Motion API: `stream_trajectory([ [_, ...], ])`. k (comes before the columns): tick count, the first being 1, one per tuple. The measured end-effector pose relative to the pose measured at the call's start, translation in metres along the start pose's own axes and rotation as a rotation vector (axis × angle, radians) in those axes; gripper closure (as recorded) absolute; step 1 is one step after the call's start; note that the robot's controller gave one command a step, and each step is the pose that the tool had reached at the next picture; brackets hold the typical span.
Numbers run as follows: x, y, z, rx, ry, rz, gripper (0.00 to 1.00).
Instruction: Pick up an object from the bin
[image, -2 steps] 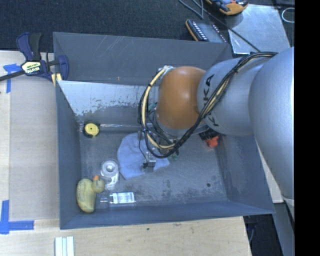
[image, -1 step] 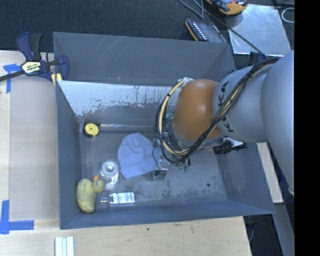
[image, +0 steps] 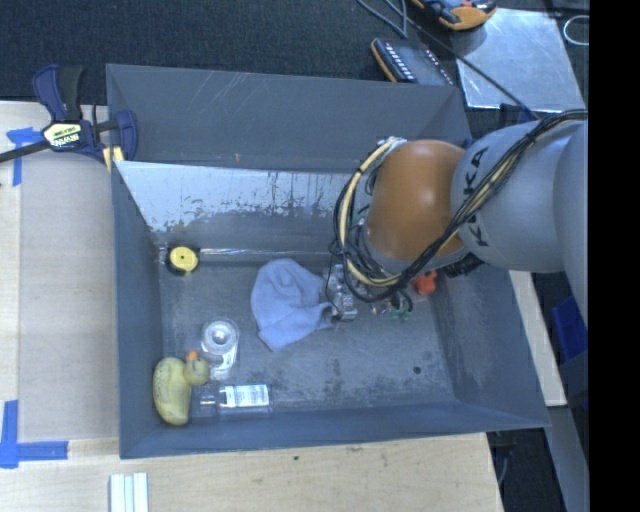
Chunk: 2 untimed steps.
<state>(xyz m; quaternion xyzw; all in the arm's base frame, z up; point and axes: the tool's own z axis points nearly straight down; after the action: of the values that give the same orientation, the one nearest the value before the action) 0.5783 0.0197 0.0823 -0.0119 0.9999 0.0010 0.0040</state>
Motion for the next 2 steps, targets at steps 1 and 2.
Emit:
stream_trajectory([
  [1,0.0,0.0,0.0,0.0,0.0,0.0,1.0],
  [2,-0.031,0.008,-0.079,-0.001,-0.001,0.05,1.0],
])
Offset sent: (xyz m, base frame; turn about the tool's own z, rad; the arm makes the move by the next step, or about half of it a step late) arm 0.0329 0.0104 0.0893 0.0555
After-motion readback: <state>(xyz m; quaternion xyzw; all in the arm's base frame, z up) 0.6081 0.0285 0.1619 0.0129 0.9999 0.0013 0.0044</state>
